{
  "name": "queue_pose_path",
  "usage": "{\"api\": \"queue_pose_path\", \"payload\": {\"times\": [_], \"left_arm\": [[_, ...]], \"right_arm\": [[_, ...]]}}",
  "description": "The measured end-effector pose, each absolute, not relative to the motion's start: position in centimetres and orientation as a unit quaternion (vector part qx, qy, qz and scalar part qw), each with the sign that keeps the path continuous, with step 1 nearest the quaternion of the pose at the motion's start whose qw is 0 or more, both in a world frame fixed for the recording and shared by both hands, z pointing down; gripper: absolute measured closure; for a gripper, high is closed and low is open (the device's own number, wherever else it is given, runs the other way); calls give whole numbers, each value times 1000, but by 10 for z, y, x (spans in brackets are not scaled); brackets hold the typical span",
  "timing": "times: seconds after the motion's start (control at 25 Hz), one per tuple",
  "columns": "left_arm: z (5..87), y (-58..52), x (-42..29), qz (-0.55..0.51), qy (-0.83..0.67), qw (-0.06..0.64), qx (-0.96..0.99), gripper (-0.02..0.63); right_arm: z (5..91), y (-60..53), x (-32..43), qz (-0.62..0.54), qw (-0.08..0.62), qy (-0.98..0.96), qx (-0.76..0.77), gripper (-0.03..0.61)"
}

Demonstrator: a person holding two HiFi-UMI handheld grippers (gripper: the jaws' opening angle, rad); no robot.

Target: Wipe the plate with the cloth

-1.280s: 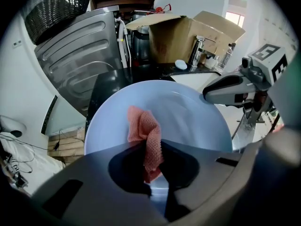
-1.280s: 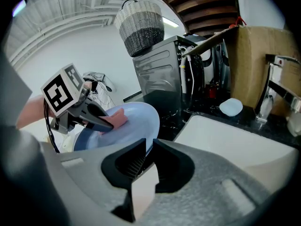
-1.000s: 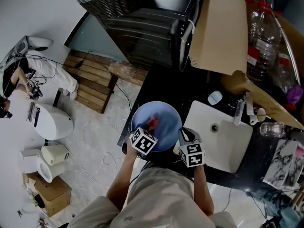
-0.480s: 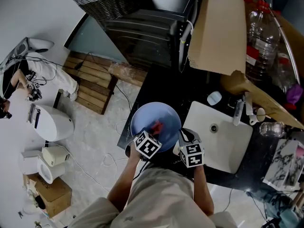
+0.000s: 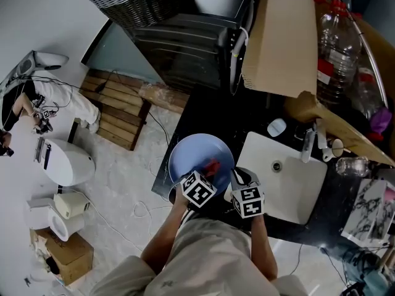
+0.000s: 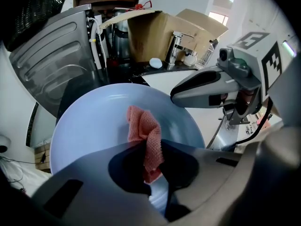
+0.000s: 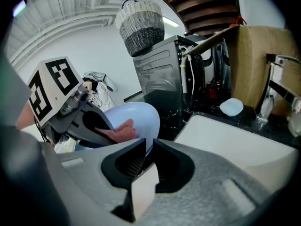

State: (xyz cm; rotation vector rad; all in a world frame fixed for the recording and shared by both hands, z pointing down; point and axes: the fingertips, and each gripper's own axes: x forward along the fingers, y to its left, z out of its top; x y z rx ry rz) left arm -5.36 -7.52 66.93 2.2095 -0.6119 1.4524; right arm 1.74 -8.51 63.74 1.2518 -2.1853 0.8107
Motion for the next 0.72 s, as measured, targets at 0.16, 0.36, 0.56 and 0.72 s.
{"api": "queue_pose_path", "payload": {"times": [0.16, 0.36, 0.56, 0.72], "left_arm": [[669, -81, -46, 514, -219, 206, 803, 580], [669, -92, -38, 496, -225, 201, 814, 580], [668, -106, -38, 485, -240, 191, 819, 580], [667, -116, -42, 479, -251, 185, 821, 580]], "right_arm": [[637, -85, 17, 296, 246, -800, 461, 546], [637, -83, 17, 293, 250, -798, 464, 546], [635, -80, 16, 289, 252, -796, 469, 546], [633, -77, 19, 283, 256, -790, 479, 546]]}}
